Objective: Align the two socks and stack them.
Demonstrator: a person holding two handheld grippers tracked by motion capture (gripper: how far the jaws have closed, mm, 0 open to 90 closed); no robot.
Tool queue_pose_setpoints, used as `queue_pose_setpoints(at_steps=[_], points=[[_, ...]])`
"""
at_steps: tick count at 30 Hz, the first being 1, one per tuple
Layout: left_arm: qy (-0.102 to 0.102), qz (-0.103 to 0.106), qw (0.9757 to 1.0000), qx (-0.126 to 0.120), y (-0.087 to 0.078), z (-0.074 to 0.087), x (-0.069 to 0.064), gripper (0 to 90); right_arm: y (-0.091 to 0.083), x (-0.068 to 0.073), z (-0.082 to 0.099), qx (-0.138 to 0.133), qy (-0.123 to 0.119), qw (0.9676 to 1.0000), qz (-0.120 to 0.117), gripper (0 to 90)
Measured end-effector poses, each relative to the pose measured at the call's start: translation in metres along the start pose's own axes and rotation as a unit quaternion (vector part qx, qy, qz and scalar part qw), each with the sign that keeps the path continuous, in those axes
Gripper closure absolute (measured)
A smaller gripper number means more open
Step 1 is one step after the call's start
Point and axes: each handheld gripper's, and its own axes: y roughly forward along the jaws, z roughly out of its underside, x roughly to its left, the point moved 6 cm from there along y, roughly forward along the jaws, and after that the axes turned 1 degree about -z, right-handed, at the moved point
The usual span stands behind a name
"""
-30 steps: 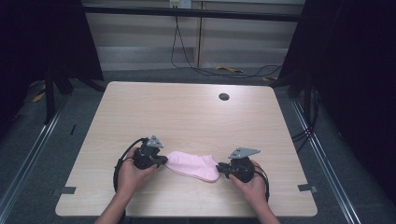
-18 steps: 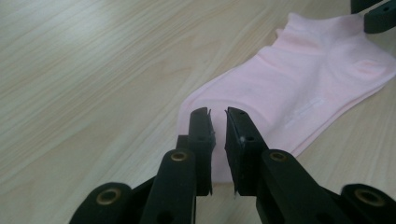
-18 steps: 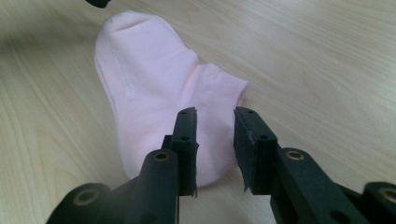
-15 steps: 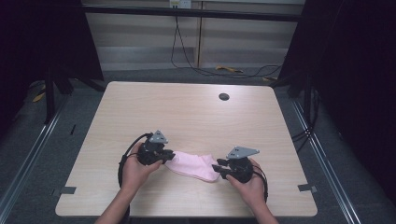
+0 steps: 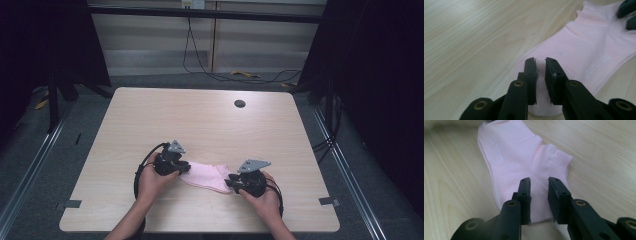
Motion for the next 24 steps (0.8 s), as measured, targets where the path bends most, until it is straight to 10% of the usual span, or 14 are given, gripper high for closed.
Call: queue_pose_setpoints(at_steps=[10,24], points=[[0.023,0.076,0.9967,-0.02,-0.018,-0.005,-0.038,84.3,-0.002,0.017,-0.007,-0.011,-0.005,0.9996,-0.026,72.6],[0.051,0.081,0.9952,0.018,0.008,0.011,-0.053,84.3,0.013,0.03,-0.006,0.003,-0.024,0.9989,-0.041,76.7]])
